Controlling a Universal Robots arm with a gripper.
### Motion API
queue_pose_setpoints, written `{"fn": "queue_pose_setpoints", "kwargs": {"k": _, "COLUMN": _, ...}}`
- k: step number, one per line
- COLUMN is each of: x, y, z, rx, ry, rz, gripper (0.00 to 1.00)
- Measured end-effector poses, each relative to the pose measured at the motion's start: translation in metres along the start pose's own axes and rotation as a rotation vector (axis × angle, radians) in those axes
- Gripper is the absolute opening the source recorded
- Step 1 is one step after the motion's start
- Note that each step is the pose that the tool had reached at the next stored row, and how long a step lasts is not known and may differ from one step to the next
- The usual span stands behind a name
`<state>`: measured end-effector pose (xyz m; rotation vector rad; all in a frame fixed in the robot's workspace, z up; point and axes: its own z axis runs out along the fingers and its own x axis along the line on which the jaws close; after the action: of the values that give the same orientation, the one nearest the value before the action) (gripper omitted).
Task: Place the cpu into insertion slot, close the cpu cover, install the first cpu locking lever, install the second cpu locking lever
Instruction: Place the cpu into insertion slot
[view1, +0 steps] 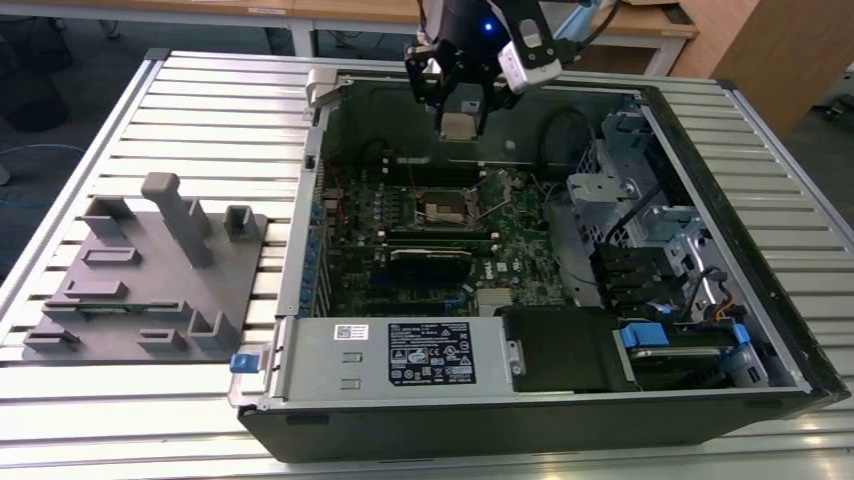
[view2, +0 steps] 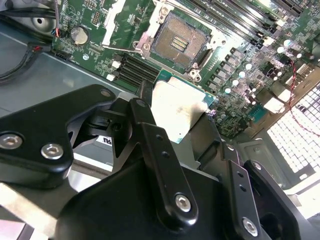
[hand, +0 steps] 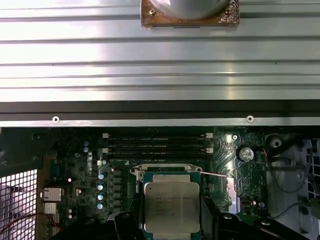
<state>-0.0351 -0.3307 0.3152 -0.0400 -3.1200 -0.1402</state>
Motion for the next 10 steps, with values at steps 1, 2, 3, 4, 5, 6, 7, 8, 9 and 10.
{"fn": "queue_pose_setpoints", "kwargs": {"k": 1, "x": 0.0000, "y": -0.0001, "z": 0.0007, "rx": 0.0000, "ry": 0.0000, "rz": 0.000, "gripper": 0.54}}
{"fn": "queue_pose_setpoints", "kwargs": {"k": 2, "x": 0.0000, "y": -0.0001, "z": 0.0014, "rx": 0.0001, "ry": 0.0000, "rz": 0.000, "gripper": 0.54}}
{"fn": "queue_pose_setpoints", "kwargs": {"k": 3, "x": 0.0000, "y": -0.0002, "z": 0.0019, "rx": 0.0001, "ry": 0.0000, "rz": 0.000, "gripper": 0.54}}
{"fn": "queue_pose_setpoints", "kwargs": {"k": 4, "x": 0.0000, "y": -0.0003, "z": 0.0025, "rx": 0.0001, "ry": 0.0001, "rz": 0.000, "gripper": 0.54}}
{"fn": "queue_pose_setpoints", "kwargs": {"k": 5, "x": 0.0000, "y": -0.0003, "z": 0.0031, "rx": 0.0001, "ry": 0.0000, "rz": 0.000, "gripper": 0.54}}
{"fn": "queue_pose_setpoints", "kwargs": {"k": 6, "x": -0.0001, "y": -0.0004, "z": 0.0037, "rx": 0.0000, "ry": 0.0000, "rz": 0.000, "gripper": 0.54}}
{"fn": "queue_pose_setpoints", "kwargs": {"k": 7, "x": -0.0001, "y": -0.0004, "z": 0.0040, "rx": 0.0002, "ry": 0.0001, "rz": 0.000, "gripper": 0.54}}
{"fn": "queue_pose_setpoints", "kwargs": {"k": 8, "x": -0.0001, "y": -0.0004, "z": 0.0040, "rx": 0.0003, "ry": 0.0002, "rz": 0.000, "gripper": 0.54}}
{"fn": "queue_pose_setpoints", "kwargs": {"k": 9, "x": -0.0001, "y": -0.0004, "z": 0.0039, "rx": 0.0004, "ry": 0.0001, "rz": 0.000, "gripper": 0.54}}
{"fn": "queue_pose_setpoints", "kwargs": {"k": 10, "x": -0.0001, "y": -0.0004, "z": 0.0040, "rx": 0.0003, "ry": 0.0001, "rz": 0.000, "gripper": 0.54}}
